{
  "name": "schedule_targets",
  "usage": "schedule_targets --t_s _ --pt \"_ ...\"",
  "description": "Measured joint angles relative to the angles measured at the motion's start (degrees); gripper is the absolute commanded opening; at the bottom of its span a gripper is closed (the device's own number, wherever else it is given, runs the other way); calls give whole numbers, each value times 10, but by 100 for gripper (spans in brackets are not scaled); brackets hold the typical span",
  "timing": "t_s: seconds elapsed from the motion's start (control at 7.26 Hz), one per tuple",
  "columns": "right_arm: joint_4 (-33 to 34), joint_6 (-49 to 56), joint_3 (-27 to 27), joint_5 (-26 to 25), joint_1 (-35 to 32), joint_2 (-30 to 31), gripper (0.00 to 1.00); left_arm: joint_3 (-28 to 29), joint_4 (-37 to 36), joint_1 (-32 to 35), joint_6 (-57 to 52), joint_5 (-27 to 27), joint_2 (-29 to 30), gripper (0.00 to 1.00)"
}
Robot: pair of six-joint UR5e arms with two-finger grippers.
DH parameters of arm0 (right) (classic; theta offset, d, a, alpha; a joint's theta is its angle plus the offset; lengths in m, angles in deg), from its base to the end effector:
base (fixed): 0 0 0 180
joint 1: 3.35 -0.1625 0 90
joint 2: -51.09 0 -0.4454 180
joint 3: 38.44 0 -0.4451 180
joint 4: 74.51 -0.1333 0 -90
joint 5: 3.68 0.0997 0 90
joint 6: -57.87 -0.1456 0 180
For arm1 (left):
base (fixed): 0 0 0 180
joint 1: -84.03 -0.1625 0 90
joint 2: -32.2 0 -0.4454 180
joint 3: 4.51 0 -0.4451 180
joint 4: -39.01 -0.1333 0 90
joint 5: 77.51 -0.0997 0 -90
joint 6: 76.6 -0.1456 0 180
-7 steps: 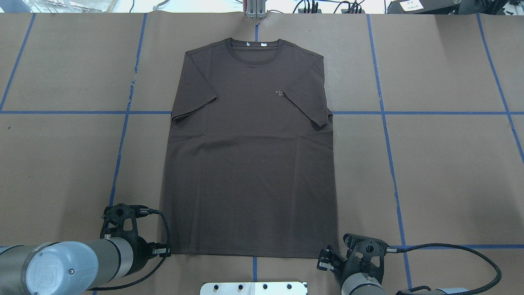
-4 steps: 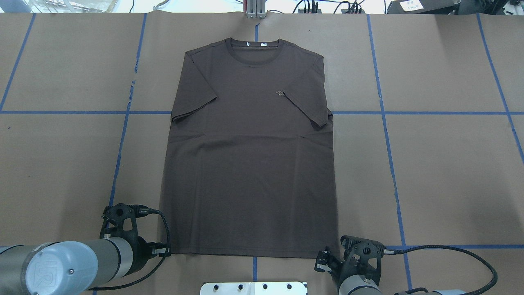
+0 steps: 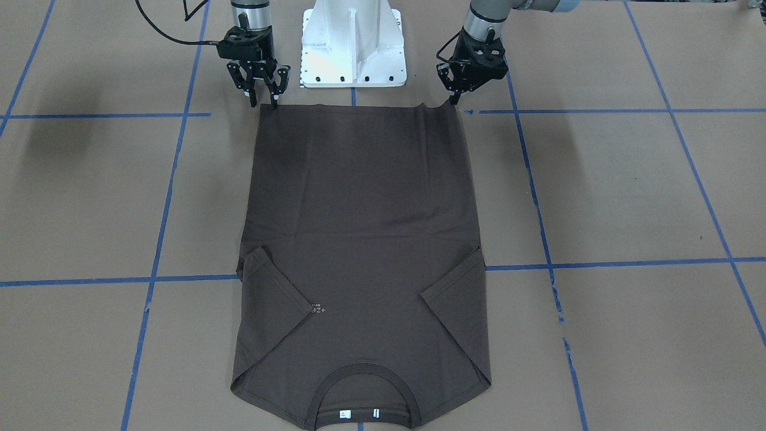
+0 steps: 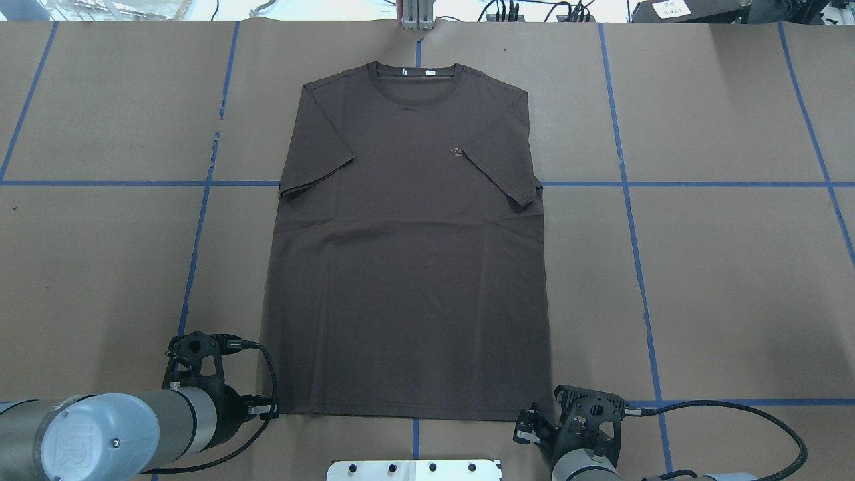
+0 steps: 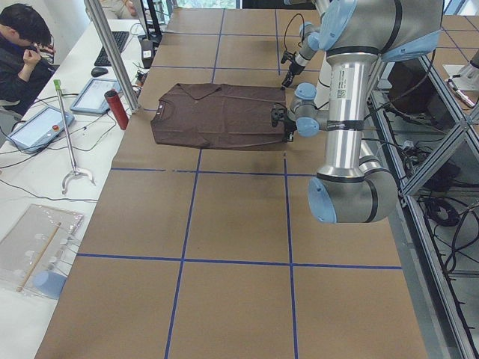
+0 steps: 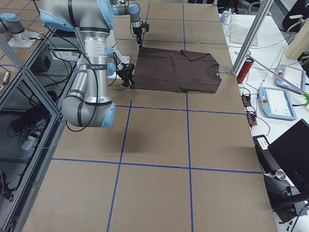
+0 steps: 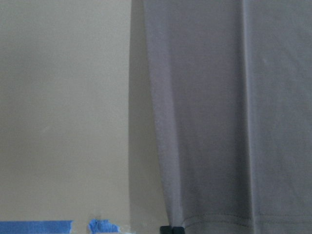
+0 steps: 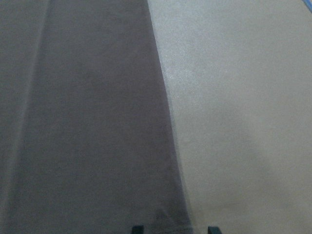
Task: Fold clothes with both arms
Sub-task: 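Grasp the hem corners with both grippers, adjusting the right gripper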
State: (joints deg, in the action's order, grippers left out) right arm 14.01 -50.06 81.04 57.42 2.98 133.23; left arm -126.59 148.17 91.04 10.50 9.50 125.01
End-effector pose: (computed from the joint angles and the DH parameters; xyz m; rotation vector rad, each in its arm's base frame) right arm -0.5913 -0.1393 0.3706 0.3362 -0.7534 0.3617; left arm 0.5418 -0.2086 0.3574 0.1296 0.9358 -0.0909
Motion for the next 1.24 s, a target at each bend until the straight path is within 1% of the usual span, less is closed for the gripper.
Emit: schedule_targets --t_s 0.28,0.55,0.69,0.83,1.24 --pt "-1 0 0 -3 0 -2 2 -1 0 0 0 0 1 0" --pt "0 -1 0 -4 -1 -2 0 -2 0 -1 0 0 1 0" --pt "0 0 0 -4 -2 -2 37 -3 0 -1 0 0 1 0" --pt "0 1 1 -4 -4 -2 58 -4 0 -1 0 0 1 0" --pt "1 3 0 -5 -5 -1 59 -4 0 -1 0 0 1 0"
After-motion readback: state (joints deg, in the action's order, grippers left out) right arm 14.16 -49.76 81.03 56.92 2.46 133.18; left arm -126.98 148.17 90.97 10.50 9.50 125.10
